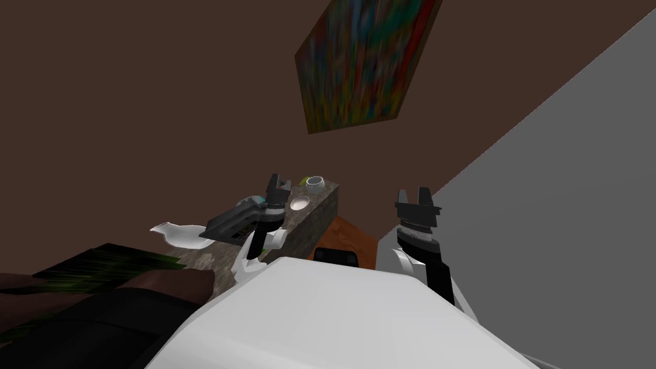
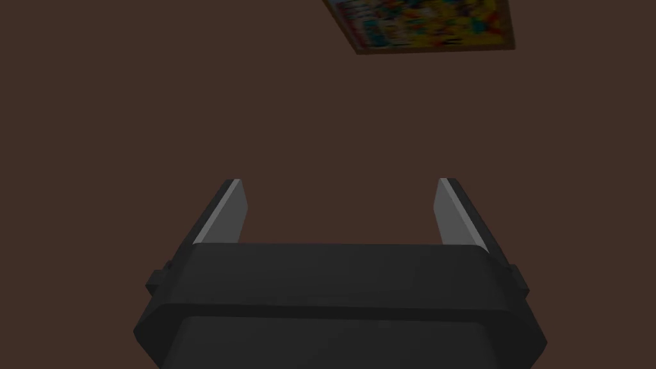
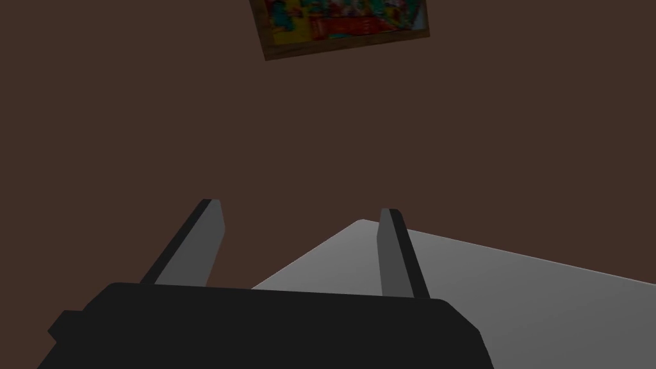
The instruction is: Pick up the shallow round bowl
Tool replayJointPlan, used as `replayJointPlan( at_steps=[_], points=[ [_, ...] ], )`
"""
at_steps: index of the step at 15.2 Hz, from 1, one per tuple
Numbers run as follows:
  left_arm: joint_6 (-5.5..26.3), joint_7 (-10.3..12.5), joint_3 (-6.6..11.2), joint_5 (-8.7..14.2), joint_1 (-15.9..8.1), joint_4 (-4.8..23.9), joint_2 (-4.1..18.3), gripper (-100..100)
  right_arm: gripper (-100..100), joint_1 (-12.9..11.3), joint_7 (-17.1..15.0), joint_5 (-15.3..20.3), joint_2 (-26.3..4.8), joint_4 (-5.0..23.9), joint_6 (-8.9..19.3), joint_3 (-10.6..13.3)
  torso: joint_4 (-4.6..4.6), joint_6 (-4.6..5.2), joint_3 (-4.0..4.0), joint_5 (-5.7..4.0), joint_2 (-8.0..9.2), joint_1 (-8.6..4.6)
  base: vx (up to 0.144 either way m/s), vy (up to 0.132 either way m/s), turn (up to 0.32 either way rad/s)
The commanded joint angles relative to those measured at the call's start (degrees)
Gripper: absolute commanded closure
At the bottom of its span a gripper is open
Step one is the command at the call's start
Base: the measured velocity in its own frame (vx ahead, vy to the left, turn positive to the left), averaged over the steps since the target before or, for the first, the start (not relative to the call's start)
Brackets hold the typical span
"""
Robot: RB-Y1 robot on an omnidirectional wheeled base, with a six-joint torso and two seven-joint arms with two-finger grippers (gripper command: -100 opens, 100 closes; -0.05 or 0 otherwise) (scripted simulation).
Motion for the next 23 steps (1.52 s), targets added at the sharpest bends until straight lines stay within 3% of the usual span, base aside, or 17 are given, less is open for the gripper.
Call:
replayJointPlan(
  at_steps=[1, 9, 10, 23],
  points=[
    [2.9, 0.7, 0.02, 0.9, -0.7, 0.5, 1.4, -100, 0, 0.0, 0.0, 0.0, 0.0, 0.0, 0.0, 0.0, 0.0, 0.0, 0.0, 0.0, 0.0, 0.0, 0.0, 0.01, -0.039],
    [10.0, 2.1, 0.2, 2.6, -1.9, 1.4, 3.7, -100, 0, 0.0, 0.0, 0.0, 0.0, 0.0, 0.0, 0.0, 0.0, 0.01, 0.0, 0.0, 0.01, -0.01, -0.002, 0.012, -0.038],
    [11.9, 2.9, 0.29, 3.5, -2.5, 1.9, 4.7, -100, 0, 0.0, 0.0, 0.0, 0.0, 0.0, 0.0, 0.0, 0.0, 0.0, 0.0, 0.0, 0.01, -0.01, -0.002, 0.012, -0.041],
    [26.6, 6.2, 0.69, 7.7, -5.1, 4.2, 8.6, -100, 0, 0.0, 0.0, 0.0, 0.0, 0.0, 0.0, 0.0, 0.0, 0.01, 0.01, 0.0, 0.02, -0.02, -0.007, 0.011, -0.048]
  ],
)
